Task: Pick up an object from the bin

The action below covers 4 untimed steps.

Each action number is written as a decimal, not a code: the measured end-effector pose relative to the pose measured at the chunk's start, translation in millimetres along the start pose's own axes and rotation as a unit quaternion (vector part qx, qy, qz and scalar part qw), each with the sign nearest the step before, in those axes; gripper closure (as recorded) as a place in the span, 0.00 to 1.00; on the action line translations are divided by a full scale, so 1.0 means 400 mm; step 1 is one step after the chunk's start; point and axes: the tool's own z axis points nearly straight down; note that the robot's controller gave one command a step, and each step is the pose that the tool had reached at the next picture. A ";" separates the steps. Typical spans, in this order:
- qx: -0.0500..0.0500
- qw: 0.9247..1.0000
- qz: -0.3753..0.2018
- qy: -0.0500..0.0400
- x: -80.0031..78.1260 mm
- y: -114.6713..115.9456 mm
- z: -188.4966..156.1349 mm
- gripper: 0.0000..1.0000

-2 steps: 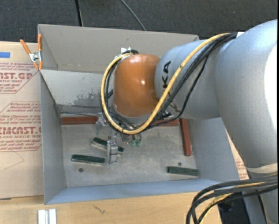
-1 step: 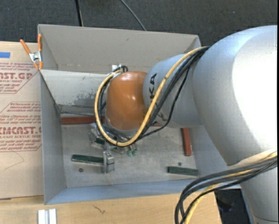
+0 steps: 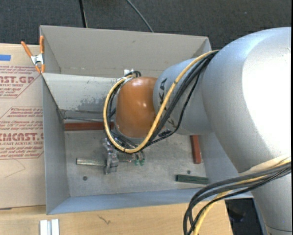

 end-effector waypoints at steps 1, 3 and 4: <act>0.000 1.000 0.001 0.000 0.000 -0.002 -0.002 1.00; 0.002 1.000 -0.011 0.004 -0.070 0.067 -0.321 1.00; 0.002 0.999 -0.044 0.005 -0.070 0.065 -0.253 0.00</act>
Offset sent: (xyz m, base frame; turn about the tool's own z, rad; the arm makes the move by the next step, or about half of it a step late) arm 0.0207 0.0299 0.1289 -0.0208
